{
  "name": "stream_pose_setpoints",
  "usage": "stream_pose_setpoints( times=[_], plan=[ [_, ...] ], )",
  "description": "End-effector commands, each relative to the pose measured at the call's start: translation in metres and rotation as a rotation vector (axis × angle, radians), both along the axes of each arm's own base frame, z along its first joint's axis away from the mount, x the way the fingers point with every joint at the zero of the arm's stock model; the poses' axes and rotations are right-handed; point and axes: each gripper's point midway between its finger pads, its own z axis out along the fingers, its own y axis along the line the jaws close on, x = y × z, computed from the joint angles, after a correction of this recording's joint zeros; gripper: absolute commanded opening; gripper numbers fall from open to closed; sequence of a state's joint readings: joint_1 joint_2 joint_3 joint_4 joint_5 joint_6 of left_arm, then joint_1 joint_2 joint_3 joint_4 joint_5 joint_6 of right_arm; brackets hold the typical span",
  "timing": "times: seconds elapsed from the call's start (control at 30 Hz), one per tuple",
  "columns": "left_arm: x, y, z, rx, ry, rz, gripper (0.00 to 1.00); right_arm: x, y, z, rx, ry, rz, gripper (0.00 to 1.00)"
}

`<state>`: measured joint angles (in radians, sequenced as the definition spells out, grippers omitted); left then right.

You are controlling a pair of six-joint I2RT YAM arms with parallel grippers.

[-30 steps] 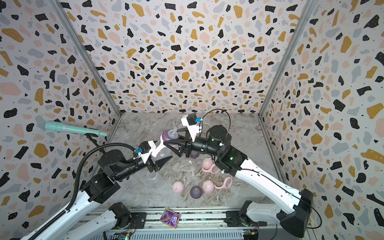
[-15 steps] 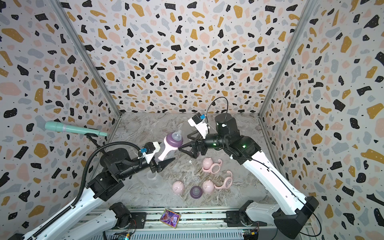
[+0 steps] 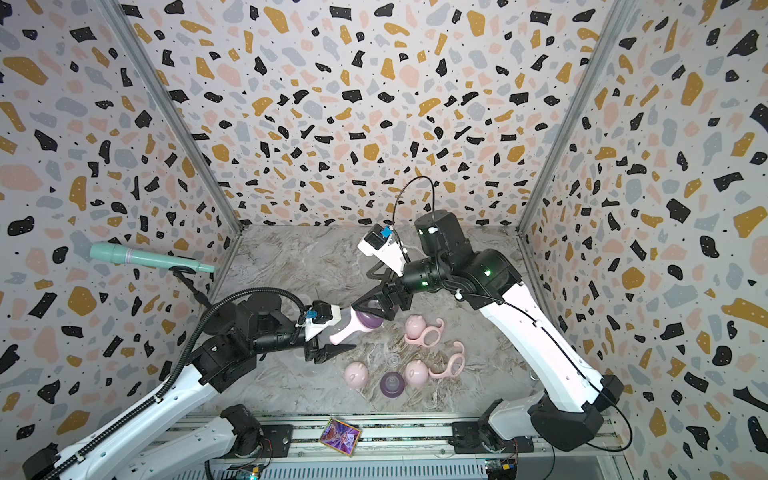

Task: Assemble the baby bottles
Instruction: Screw the nipple onto the baby bottle.

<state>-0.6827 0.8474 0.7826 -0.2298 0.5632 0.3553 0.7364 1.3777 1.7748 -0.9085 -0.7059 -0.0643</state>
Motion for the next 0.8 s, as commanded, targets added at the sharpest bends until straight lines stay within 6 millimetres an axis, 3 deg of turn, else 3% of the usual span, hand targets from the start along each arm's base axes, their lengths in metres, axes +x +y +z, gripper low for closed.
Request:
stream_pose_setpoints(
  times=[0.0, 0.37, 0.53, 0.77],
  plan=[
    [-0.001, 0.002, 0.029, -0.038, -0.105, -0.007, 0.00, -0.006, -0.010, -0.011, -0.056, 0.039, -0.025, 0.97],
    [0.012, 0.010, 0.025, 0.007, -0.181, 0.063, 0.00, -0.019, -0.006, -0.038, -0.088, 0.255, -0.005, 0.93],
    [0.017, 0.012, 0.026, 0.020, -0.208, 0.090, 0.00, -0.016, -0.002, -0.051, -0.094, 0.326, -0.033, 0.89],
    [0.019, 0.015, 0.021, 0.051, -0.226, 0.104, 0.00, -0.011, 0.004, -0.050, -0.078, 0.357, -0.043, 0.84]
  ],
)
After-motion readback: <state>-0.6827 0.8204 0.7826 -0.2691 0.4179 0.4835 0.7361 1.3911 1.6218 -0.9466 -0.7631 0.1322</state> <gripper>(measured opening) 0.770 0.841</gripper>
